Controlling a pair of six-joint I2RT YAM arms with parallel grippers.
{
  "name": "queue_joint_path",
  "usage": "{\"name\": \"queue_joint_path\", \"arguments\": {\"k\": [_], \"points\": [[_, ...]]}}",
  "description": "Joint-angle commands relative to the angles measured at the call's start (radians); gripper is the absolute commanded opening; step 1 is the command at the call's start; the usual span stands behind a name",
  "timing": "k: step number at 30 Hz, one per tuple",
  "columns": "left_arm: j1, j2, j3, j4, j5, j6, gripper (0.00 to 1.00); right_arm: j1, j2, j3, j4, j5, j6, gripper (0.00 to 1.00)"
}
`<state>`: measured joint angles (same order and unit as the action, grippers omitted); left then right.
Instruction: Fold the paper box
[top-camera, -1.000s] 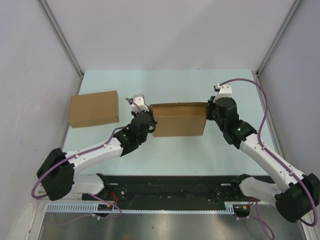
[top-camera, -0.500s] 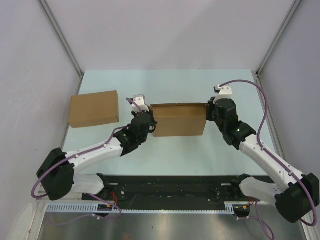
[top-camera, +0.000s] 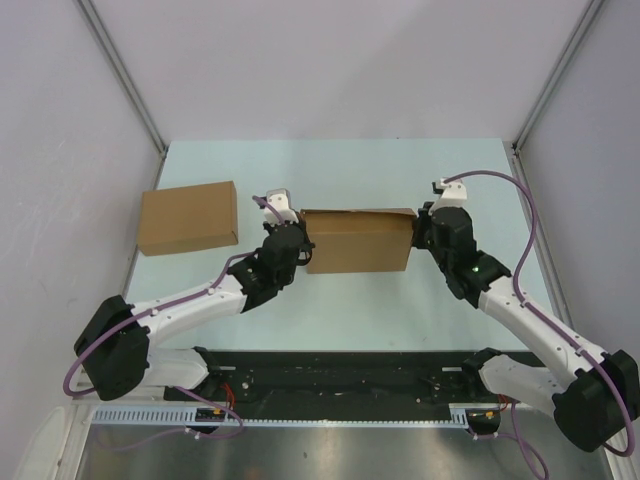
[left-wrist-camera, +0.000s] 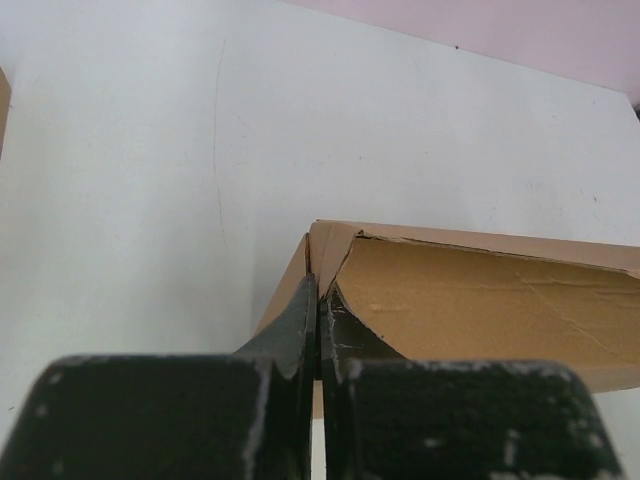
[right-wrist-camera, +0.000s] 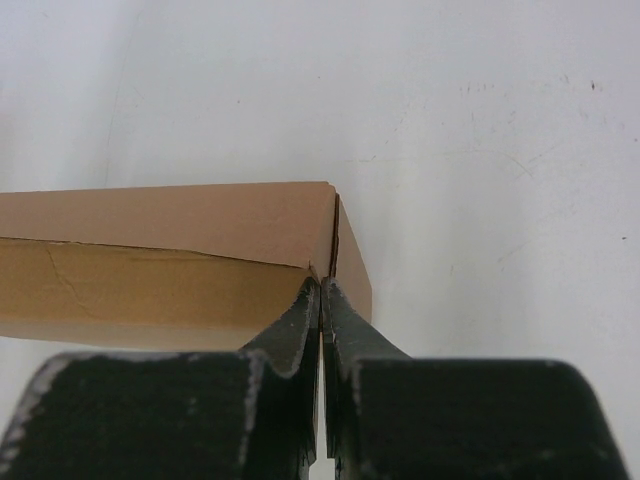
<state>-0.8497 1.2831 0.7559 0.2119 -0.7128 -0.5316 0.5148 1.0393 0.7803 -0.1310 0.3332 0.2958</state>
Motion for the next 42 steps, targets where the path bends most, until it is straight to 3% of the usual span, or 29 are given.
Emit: {"name": "queue_joint_path", "arguments": {"k": [1,3,10,13,23,30,42], "points": [[-0.012,0.047,-0.038,-0.241,-0.011,-0.008,0.02,-0.004,0.019,-0.049,-0.099,0.01,0.032,0.0],[-0.012,0.038,-0.03,-0.267,-0.017,-0.019,0.06,-0.007,0.015,-0.047,-0.096,0.013,0.031,0.0],[-0.012,-0.045,-0.023,-0.286,-0.03,-0.001,0.39,-0.007,0.008,-0.047,-0.093,0.015,0.031,0.0],[-0.012,-0.08,-0.024,-0.302,-0.036,0.007,0.45,-0.007,0.004,-0.047,-0.091,0.013,0.035,0.0],[-0.011,-0.221,-0.087,-0.229,-0.053,0.031,0.5,-0.007,0.01,-0.038,-0.101,0.012,0.04,0.0],[0.003,-0.217,-0.053,-0.186,0.065,0.077,0.66,-0.002,0.027,-0.003,-0.119,0.006,0.057,0.0],[0.003,-0.289,-0.046,-0.112,0.226,0.098,0.73,0.007,0.041,0.042,-0.151,0.015,0.065,0.0]]}}
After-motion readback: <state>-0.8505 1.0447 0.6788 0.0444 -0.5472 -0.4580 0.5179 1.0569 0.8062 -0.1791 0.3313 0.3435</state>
